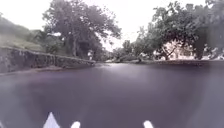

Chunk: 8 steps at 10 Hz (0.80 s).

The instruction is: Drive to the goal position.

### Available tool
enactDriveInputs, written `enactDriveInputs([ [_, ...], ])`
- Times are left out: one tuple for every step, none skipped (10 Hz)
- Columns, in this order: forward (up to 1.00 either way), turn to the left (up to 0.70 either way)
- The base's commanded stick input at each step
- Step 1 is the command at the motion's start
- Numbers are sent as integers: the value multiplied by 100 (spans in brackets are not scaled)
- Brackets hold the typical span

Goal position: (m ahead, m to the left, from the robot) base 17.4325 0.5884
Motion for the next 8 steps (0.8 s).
enactDriveInputs([
  [70, 0],
  [70, 0],
  [70, 0],
  [70, 0],
  [70, 0],
  [70, 0],
  [70, 0],
  [70, 0],
])
